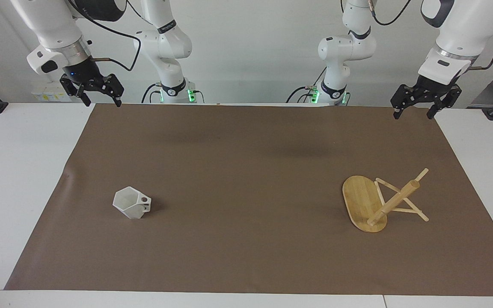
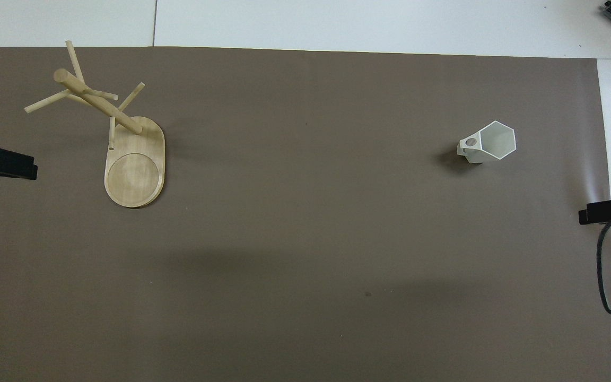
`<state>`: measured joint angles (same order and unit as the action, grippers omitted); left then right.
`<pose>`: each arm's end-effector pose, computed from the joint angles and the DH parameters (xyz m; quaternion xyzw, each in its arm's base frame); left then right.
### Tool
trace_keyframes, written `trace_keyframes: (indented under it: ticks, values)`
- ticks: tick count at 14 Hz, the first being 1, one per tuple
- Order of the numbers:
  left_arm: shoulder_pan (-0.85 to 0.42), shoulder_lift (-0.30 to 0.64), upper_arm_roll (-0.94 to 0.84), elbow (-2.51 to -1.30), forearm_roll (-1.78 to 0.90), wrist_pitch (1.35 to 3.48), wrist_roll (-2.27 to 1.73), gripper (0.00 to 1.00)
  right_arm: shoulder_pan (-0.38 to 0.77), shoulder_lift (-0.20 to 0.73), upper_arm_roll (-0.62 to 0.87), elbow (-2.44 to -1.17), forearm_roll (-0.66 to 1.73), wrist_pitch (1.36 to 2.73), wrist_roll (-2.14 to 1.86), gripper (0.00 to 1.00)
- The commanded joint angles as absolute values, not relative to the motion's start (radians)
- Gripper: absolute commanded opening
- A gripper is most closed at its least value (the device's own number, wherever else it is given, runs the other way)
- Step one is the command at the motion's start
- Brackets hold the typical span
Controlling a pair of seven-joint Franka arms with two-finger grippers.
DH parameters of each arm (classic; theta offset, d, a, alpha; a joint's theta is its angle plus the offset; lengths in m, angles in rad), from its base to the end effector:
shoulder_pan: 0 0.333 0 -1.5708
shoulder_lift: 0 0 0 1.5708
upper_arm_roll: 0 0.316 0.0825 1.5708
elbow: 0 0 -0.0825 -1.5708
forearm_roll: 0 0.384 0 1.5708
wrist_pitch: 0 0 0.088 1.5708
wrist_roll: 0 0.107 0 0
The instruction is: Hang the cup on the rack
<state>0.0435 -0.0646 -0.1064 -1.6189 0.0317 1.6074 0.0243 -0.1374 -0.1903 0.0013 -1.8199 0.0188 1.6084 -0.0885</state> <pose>0.5372 -0.0325 0.6402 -0.9985 0.0437 -0.0267 0.0188 0.4908 -0.0652 0.6099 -0.9996 0.0243 0.0095 0.0104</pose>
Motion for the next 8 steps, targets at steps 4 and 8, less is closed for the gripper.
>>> trace_keyframes:
  ticks: [4, 8]
  values:
    - [0.049, -0.095, -0.104, -1.664, 0.046, 1.629, 0.037, 1.00, -0.150, -0.216, 0.005, -1.848, 0.021, 1.618, -0.080, 1.00]
    - [0.049, -0.095, -0.104, -1.664, 0.046, 1.631, 0.035, 1.00, -0.147, -0.207, 0.005, -1.852, 0.020, 1.678, -0.093, 1.00]
